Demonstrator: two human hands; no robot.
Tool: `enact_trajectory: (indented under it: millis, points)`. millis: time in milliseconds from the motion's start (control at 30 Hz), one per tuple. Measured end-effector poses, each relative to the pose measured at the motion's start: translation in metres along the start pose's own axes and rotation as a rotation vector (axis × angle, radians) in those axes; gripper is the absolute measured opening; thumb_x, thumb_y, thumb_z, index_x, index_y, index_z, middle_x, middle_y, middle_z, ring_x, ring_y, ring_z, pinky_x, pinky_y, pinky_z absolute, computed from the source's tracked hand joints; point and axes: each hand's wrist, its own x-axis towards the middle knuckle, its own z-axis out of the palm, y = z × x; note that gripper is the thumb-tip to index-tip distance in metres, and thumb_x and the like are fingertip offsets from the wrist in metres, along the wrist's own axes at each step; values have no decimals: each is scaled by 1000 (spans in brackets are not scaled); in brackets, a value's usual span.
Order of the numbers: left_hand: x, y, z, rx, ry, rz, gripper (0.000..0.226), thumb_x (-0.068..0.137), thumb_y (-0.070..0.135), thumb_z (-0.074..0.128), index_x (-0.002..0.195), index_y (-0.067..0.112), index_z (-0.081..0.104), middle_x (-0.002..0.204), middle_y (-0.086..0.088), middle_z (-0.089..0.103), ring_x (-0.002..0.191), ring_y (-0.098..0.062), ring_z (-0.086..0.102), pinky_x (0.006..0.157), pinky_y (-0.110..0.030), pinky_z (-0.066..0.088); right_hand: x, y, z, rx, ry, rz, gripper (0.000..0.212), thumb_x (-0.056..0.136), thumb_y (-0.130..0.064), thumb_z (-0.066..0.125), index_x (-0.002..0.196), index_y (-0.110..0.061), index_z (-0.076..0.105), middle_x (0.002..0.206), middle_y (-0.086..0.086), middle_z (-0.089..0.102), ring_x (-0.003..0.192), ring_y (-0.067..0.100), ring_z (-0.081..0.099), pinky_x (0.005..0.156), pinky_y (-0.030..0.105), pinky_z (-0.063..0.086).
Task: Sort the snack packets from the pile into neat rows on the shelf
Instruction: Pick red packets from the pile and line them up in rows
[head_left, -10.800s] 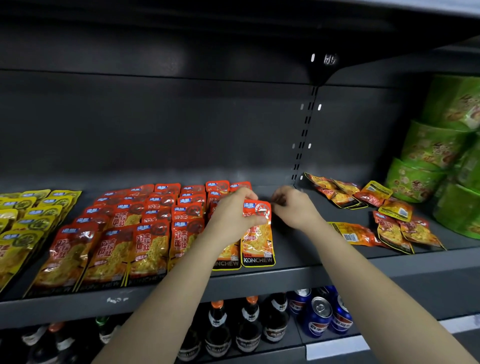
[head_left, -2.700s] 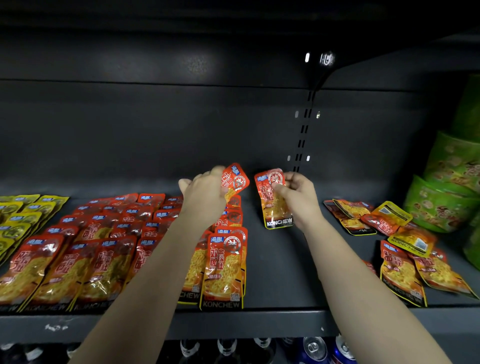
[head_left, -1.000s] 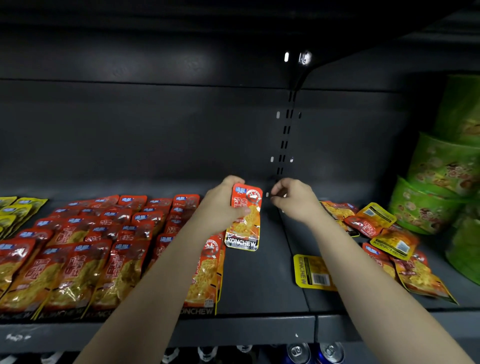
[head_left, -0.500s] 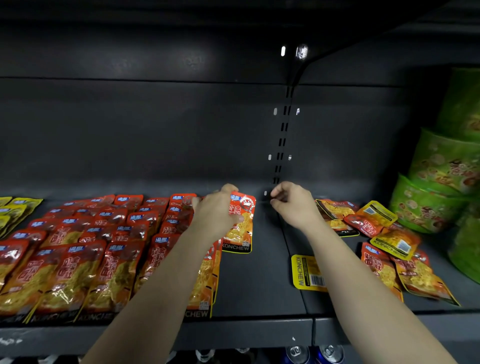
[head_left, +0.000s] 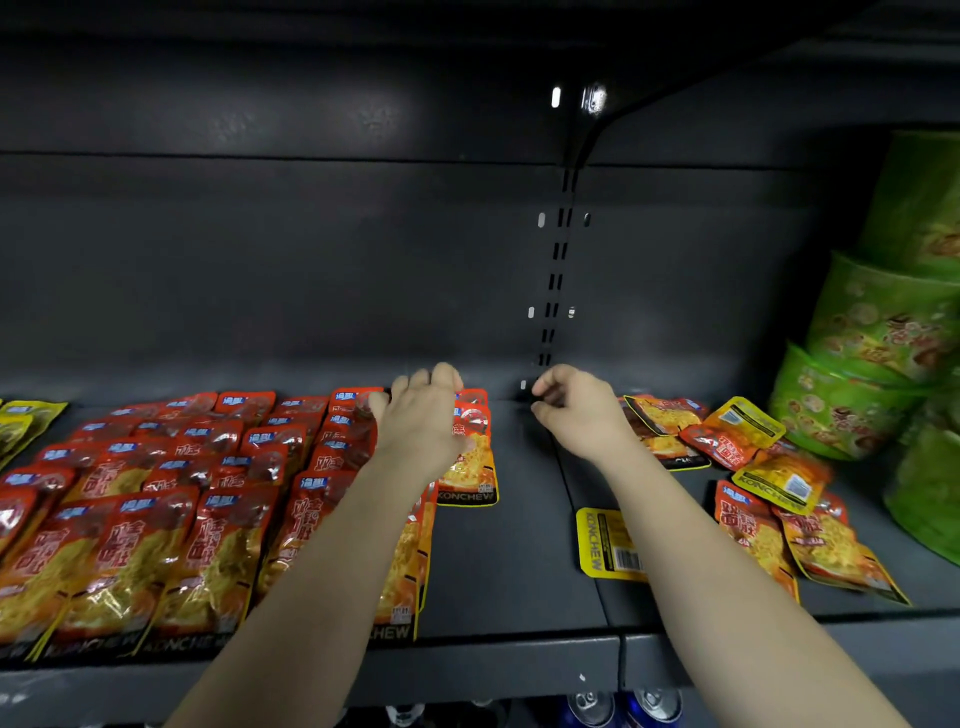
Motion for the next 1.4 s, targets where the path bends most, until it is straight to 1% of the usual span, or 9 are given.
enact_trajectory:
  millis: [67, 167, 300, 433, 733, 1033, 1200, 1300, 1400]
  points:
    - [-1, 2, -1, 31, 48, 33, 64, 73, 32, 79, 124, 31, 41, 123, 5, 48, 119, -20, 41, 94, -38, 25, -1, -1, -1, 17, -9, 0, 12, 85, -15, 66, 92, -22, 61, 94, 0, 64, 91, 17, 60, 76, 21, 41]
    - [-1, 6, -4, 41, 97, 70, 53, 79, 34, 73, 124, 32, 45, 124, 6, 48, 118, -19, 41, 94, -37, 24, -2, -4, -9, 31, -2, -17, 12, 84, -14, 66, 89, -23, 60, 94, -1, 64, 90, 15, 60, 76, 20, 41]
    - [0, 18, -8, 12, 99, 108, 40, 88, 39, 63, 124, 32, 49, 123, 6, 51, 118, -19, 43, 92, -37, 24, 0, -4, -33, 35, 21, -38, 11, 84, -13, 65, 85, -22, 59, 85, -3, 63, 74, 13, 59, 65, 16, 41]
    - [4, 41, -9, -54, 70, 145, 35, 91, 39, 58, 124, 31, 50, 122, 5, 51, 117, -19, 44, 87, -35, 23, -2, 11, -58, 15, 53, -26, 10, 83, -13, 66, 84, -21, 61, 86, -1, 66, 81, 17, 60, 75, 24, 46]
    - [10, 116, 15, -131, -52, 250, 39, 92, 40, 57, 128, 29, 47, 125, 5, 54, 120, -18, 49, 94, -38, 27, -16, 71, -111, -56, 114, 56, 10, 81, -12, 67, 83, -20, 61, 80, -1, 66, 80, 16, 62, 79, 27, 47]
    - [14, 178, 35, -21, -124, 310, 45, 89, 38, 62, 131, 27, 47, 126, 1, 52, 119, -23, 50, 95, -41, 28, -27, 116, -141, -74, 117, 103, 8, 84, -15, 67, 92, -15, 66, 85, -1, 67, 80, 14, 60, 71, 21, 38]
    - [13, 188, 45, 58, -120, 306, 60, 80, 1, 59, 132, 28, 46, 125, -1, 48, 116, -24, 48, 94, -39, 29, -32, 126, -146, -61, 114, 98, 8, 84, -16, 67, 92, -16, 64, 87, -1, 67, 78, 12, 58, 65, 20, 37]
    - [13, 189, 55, 84, -62, 339, 62, 79, -5, 57, 132, 28, 49, 126, 0, 49, 116, -24, 46, 95, -38, 30, -35, 131, -146, -59, 108, 90, 7, 85, -15, 67, 92, -16, 64, 88, -1, 66, 78, 11, 57, 59, 13, 37]
    - [14, 187, 63, 82, -18, 372, 60, 81, -5, 57, 131, 28, 51, 126, 2, 51, 116, -23, 45, 94, -36, 31, -36, 132, -146, -51, 103, 91, 8, 85, -15, 66, 93, -15, 64, 87, -2, 66, 80, 12, 59, 66, 20, 38]
